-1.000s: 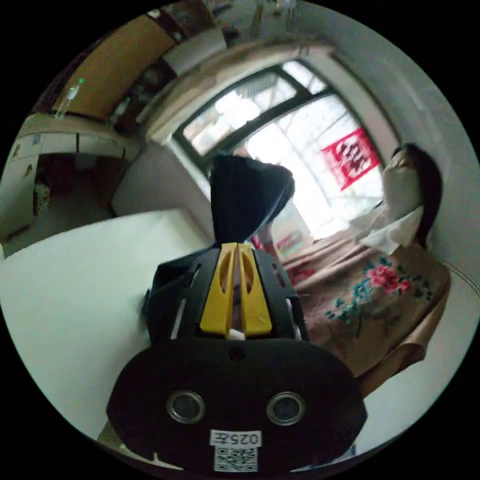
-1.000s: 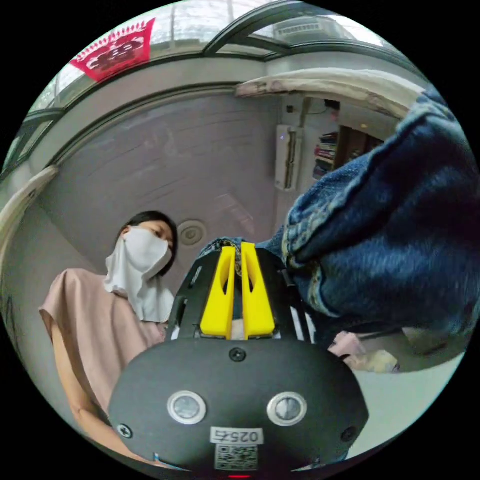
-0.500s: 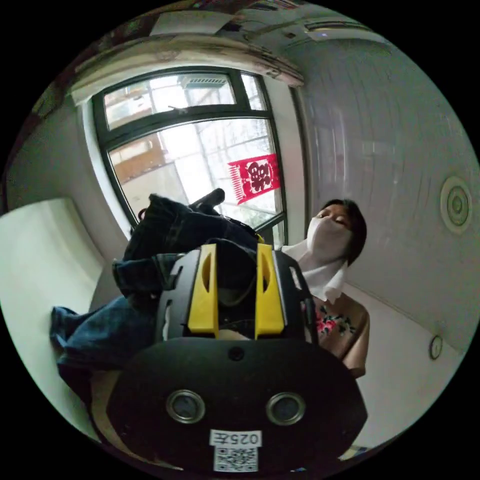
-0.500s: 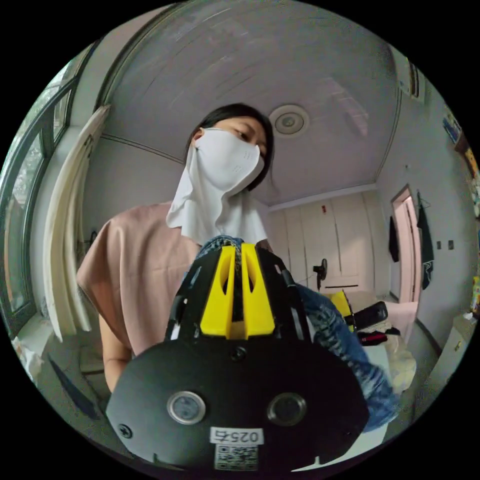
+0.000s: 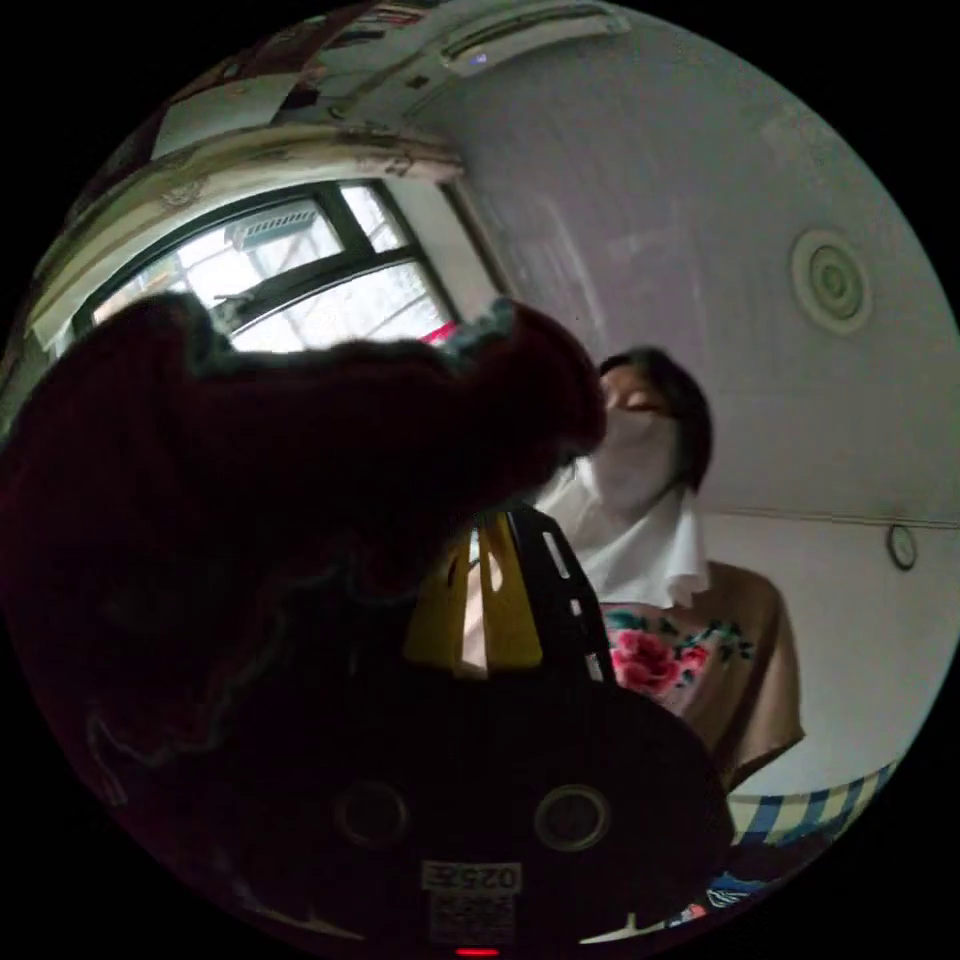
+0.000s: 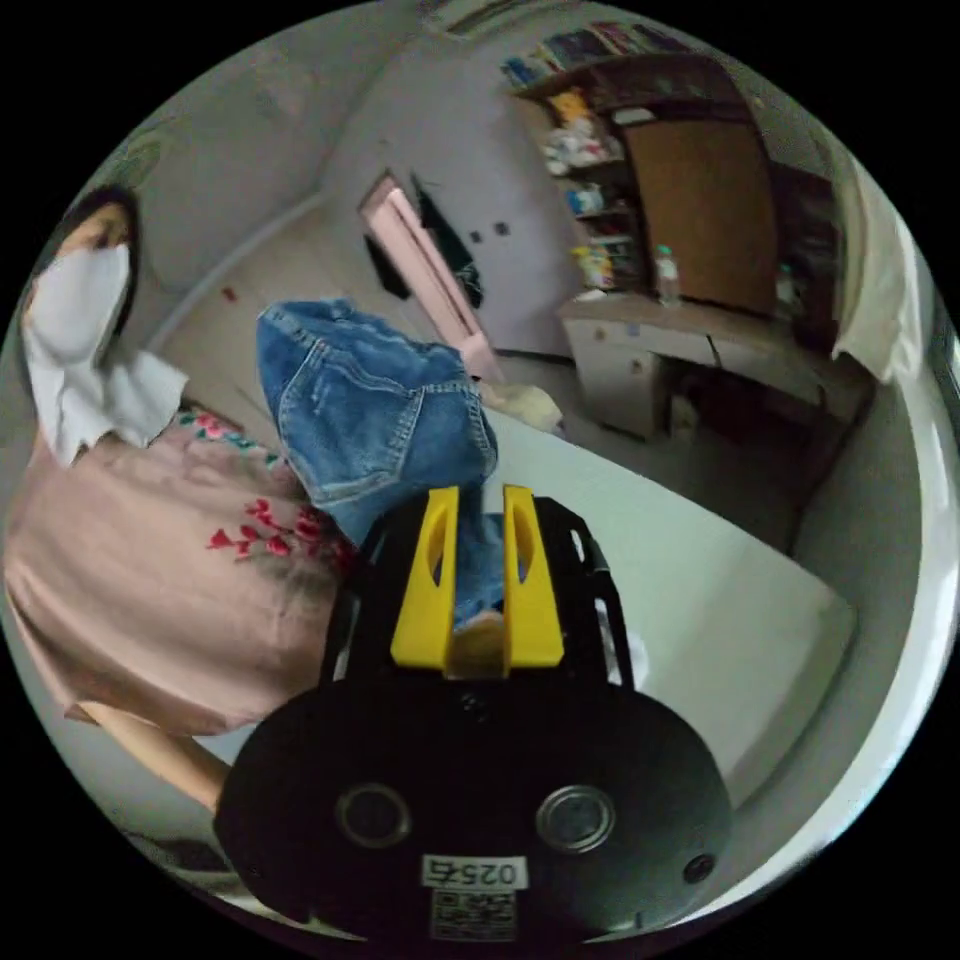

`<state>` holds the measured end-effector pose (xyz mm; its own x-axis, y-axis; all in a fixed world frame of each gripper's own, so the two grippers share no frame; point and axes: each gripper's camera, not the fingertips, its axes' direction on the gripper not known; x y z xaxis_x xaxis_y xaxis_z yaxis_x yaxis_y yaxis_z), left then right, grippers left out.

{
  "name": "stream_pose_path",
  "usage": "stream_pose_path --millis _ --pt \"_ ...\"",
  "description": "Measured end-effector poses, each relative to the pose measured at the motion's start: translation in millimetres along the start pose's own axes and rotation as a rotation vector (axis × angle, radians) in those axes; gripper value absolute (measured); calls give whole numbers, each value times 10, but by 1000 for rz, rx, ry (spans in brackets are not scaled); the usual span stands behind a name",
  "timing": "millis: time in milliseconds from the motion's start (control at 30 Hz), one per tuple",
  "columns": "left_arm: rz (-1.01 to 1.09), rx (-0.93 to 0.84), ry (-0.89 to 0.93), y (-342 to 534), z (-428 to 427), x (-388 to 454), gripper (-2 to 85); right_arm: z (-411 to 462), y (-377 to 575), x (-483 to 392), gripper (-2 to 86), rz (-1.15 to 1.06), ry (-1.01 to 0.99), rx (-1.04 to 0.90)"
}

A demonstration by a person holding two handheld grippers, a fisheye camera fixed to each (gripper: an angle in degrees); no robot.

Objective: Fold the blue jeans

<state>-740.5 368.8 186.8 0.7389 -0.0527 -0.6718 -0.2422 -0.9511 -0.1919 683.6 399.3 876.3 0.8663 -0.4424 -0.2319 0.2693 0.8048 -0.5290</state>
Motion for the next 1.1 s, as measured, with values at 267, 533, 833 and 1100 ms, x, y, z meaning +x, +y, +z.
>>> stream_pose_path --millis 267,533,833,1100 --pt "-281 -245 -334 542 67 -949 -6 456 -473 -583 147 90 -261 234" --pt "-591 -29 -335 1122 -461 -1558 -9 1987 -927 -693 133 178 132 -262" --pt "-573 -260 -498 1116 -141 -1594 -7 3019 -1238 -685 59 66 355 -590" --pt "-317 -192 -768 1149 -873 -866 96 2577 -915 -768 42 132 461 -418"
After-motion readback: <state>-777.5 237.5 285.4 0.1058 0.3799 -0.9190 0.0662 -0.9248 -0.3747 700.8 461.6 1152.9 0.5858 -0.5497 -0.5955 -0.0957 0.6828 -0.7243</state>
